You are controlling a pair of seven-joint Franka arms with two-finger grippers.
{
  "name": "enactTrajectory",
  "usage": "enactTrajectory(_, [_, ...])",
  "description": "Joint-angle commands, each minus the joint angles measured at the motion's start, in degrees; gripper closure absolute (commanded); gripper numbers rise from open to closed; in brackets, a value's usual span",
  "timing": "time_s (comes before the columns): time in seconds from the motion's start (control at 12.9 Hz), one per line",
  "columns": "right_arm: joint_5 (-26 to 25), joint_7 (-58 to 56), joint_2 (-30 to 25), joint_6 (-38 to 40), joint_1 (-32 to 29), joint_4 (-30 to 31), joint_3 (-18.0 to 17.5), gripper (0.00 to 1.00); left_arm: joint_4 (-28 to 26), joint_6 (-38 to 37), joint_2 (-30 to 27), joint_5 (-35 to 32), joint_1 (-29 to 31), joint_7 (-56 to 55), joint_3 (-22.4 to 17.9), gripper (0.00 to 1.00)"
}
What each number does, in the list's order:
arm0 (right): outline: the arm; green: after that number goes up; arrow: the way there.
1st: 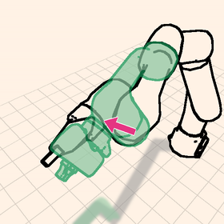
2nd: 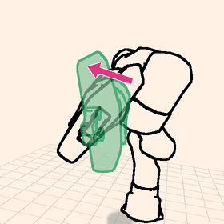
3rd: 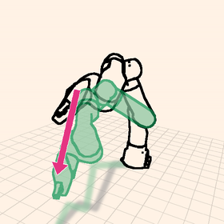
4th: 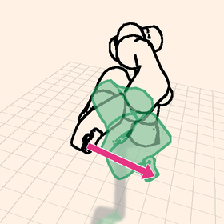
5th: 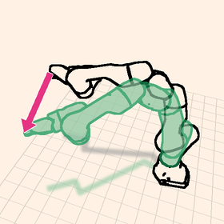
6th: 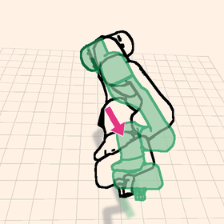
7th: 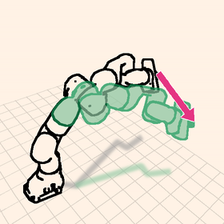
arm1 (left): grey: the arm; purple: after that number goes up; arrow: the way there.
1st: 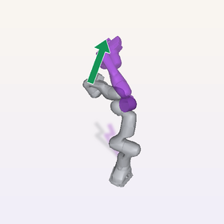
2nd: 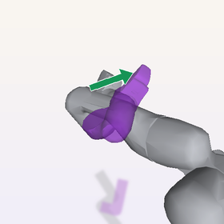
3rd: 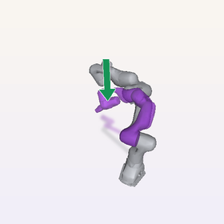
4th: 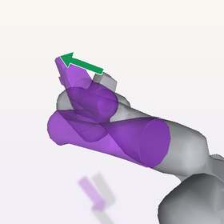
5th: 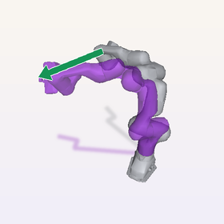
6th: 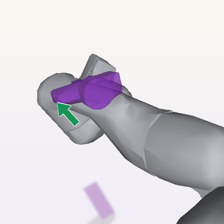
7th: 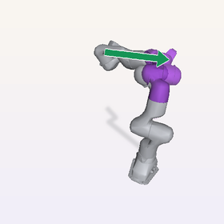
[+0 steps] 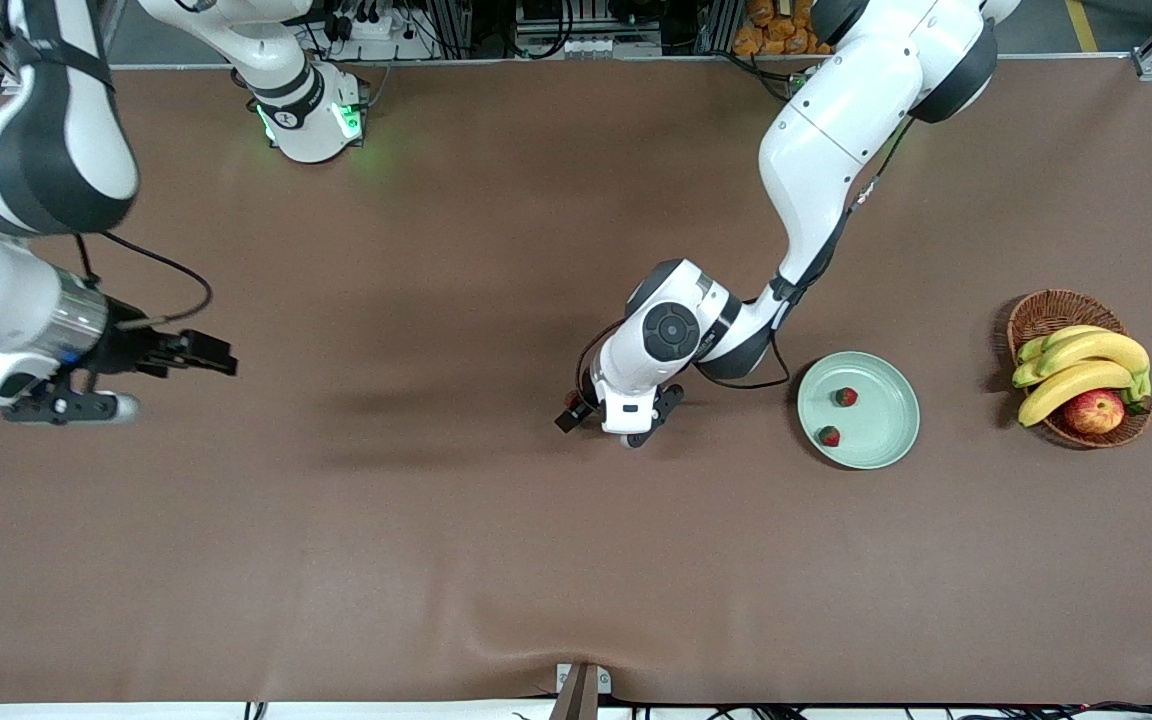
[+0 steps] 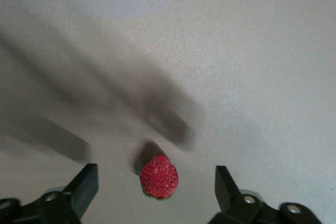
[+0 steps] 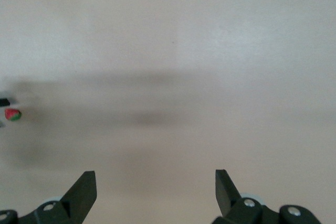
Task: Collect all strawberries into plate
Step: 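Retract the right arm while the left gripper reaches the strawberry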
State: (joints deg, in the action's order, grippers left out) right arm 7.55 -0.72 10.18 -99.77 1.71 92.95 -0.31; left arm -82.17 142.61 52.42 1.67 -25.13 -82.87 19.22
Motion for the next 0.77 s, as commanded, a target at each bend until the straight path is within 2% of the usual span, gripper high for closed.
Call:
enactTrajectory(0.0, [-2.3, -4.9, -5.7, 2.1, -3.3, 2.9, -1.3, 0.0, 1.7, 0.2, 0.7, 0.9, -0.9, -0.8, -0.8, 0.09])
enactTrajectory(0.08, [-4.5, -5.6, -7.0, 3.0, -3.5, 2.9, -1.4, 0.0, 1.9, 0.6, 1.1, 0.9, -0.9, -0.8, -0.8, 0.1])
enactTrajectory(0.15, [-7.2, -6.0, -8.2, 3.5, -3.6, 2.9, -1.4, 0.0, 2.1, 1.9, 1.6, 0.9, -0.9, -0.8, -0.8, 0.15])
enactTrajectory(0.39, [-8.7, -6.1, -9.3, 7.1, -3.5, 0.3, -1.1, 0.0, 2.2, 3.5, 2.7, 0.9, -1.6, -0.9, -0.8, 0.23])
enactTrajectory(0.46, [-8.8, -6.1, -9.2, 8.8, -3.6, -1.0, -1.1, 0.0, 2.1, 3.5, 2.6, 0.9, -1.6, -0.8, -0.8, 0.28])
enactTrajectory(0.7, [-10.0, -6.0, -9.2, 11.9, -3.4, -3.5, -1.2, 0.0, 2.1, 3.5, 2.6, 0.9, -1.6, -0.7, -0.8, 0.55])
